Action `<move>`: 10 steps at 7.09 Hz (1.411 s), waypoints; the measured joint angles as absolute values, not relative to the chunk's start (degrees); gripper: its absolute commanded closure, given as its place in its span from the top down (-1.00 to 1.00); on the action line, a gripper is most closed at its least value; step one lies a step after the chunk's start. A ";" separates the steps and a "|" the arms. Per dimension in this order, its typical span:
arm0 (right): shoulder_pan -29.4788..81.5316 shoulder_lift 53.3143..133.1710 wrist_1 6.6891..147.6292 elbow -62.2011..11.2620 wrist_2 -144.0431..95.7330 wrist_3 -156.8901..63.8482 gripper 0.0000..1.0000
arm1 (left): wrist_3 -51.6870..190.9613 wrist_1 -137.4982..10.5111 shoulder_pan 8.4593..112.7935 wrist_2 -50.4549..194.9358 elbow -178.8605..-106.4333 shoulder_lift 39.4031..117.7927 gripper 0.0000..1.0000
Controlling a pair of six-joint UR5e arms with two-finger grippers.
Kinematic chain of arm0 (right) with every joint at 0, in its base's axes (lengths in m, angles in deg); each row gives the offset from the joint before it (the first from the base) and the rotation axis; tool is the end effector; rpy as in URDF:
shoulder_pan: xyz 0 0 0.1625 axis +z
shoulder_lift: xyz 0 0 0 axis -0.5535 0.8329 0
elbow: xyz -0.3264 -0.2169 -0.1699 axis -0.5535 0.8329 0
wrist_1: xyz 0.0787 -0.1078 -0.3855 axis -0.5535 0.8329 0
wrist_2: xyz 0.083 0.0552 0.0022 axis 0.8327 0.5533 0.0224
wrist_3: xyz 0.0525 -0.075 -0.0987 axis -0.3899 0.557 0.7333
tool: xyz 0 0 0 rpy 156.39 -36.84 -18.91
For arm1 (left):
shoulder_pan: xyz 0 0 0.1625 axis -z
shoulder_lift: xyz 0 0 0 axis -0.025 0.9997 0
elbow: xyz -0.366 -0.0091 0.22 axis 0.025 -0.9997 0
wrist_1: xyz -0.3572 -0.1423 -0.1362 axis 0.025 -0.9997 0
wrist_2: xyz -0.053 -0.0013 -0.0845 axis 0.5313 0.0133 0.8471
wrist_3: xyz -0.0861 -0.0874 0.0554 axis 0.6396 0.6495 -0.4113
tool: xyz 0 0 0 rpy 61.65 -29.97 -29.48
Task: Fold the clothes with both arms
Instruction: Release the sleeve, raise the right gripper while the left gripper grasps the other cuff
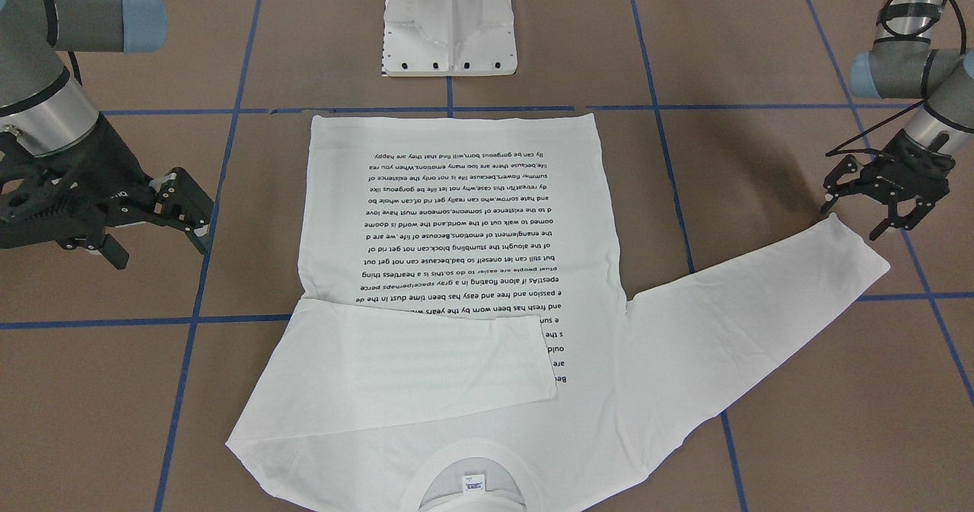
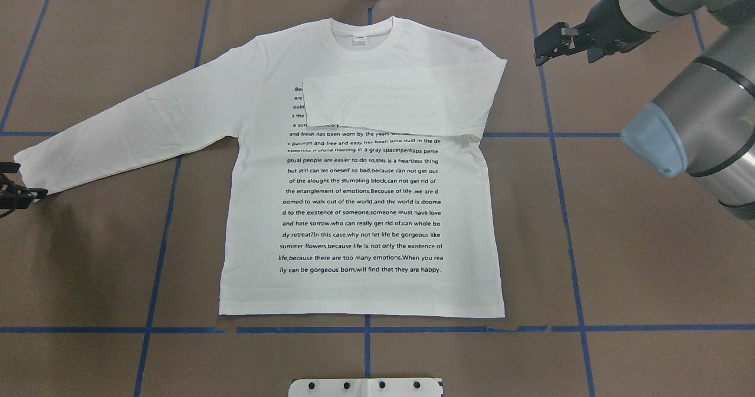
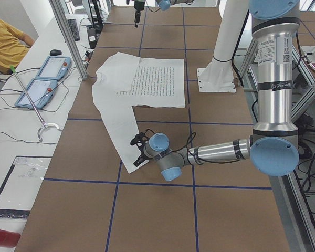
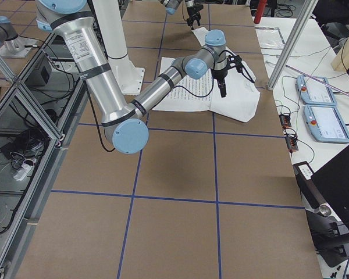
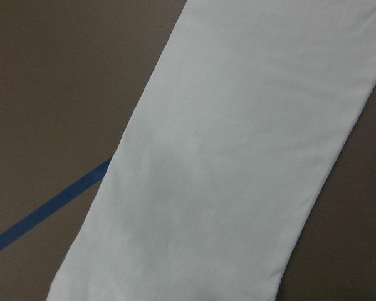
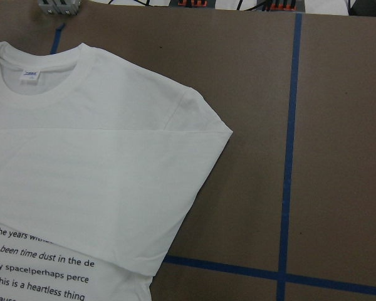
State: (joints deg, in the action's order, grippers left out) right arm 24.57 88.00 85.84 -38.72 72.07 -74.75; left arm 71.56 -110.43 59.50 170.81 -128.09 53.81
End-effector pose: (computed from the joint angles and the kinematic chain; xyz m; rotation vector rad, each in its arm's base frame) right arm -0.2725 -0.5672 0.3017 0.3191 -0.8650 0.0035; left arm 0.1976 -0.4414 0.6987 0.6511 0.8305 0.4909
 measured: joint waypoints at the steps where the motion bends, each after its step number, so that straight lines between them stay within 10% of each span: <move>1: 24.58 88.03 85.84 -38.72 72.00 -74.76 1.00 | 71.46 -110.43 58.81 170.58 -128.07 53.80 0.76; 6: 24.49 88.06 85.84 -38.61 71.83 -74.76 1.00 | 71.29 -110.39 57.08 169.67 -127.94 53.31 -0.87; 10: 24.49 88.04 85.84 -38.73 71.83 -74.89 1.00 | 71.19 -110.71 57.36 169.71 -128.58 52.17 -1.00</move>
State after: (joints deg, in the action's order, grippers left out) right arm 24.49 88.04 85.84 -38.73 71.83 -74.89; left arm 71.19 -110.71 57.36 169.71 -128.58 52.17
